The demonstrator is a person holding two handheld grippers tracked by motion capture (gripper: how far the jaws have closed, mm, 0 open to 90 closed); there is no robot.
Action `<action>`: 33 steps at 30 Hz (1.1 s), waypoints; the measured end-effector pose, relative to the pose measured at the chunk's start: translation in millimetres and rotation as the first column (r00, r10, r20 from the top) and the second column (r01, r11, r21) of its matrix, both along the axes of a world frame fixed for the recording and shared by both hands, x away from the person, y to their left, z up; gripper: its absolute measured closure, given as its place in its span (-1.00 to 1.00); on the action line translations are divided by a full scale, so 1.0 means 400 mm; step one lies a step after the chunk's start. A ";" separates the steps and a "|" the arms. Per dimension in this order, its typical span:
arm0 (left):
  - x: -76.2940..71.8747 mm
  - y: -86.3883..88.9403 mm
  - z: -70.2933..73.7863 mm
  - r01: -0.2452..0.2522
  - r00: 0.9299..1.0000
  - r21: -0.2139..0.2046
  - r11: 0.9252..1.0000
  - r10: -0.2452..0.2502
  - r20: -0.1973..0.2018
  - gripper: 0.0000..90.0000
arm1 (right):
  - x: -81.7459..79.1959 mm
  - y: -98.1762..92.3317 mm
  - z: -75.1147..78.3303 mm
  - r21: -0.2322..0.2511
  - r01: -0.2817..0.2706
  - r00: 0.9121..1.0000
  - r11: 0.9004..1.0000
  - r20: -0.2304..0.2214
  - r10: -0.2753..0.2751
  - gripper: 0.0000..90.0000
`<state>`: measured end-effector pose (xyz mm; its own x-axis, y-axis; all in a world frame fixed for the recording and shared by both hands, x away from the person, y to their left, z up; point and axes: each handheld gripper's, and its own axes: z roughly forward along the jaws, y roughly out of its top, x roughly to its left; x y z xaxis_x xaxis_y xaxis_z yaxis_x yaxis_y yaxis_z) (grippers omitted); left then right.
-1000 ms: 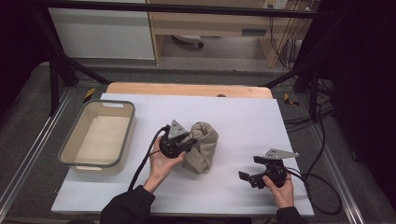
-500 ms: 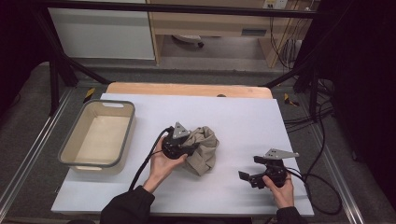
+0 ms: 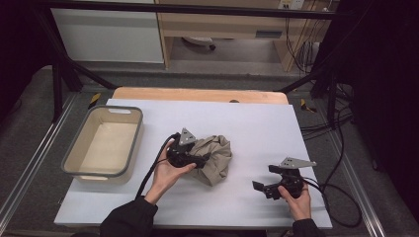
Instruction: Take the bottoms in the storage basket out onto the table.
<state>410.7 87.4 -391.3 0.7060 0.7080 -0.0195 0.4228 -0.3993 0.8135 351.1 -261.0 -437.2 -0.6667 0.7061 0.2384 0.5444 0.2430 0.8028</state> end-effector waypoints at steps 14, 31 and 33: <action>-0.020 0.049 0.013 -0.017 0.999 0.013 1.000 0.018 -0.033 -0.88 | 0.000 0.000 0.000 -0.001 0.001 1.000 1.000 -0.001 -0.001 -0.99; -0.057 0.115 -0.002 -0.070 0.997 -0.009 0.998 0.070 -0.025 -0.92 | 0.000 0.000 0.000 0.001 0.002 1.000 1.000 -0.002 -0.002 -0.99; -0.061 0.122 -0.006 -0.069 0.997 -0.010 0.998 0.069 -0.026 -0.92 | 0.000 0.000 0.000 0.001 0.002 1.000 1.000 -0.002 -0.002 -0.99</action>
<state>386.1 136.3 -393.7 0.6548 0.7544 -0.0455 0.4700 -0.3594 0.8062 351.0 -260.9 -437.2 -0.6650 0.7069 0.2408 0.5465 0.2409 0.8021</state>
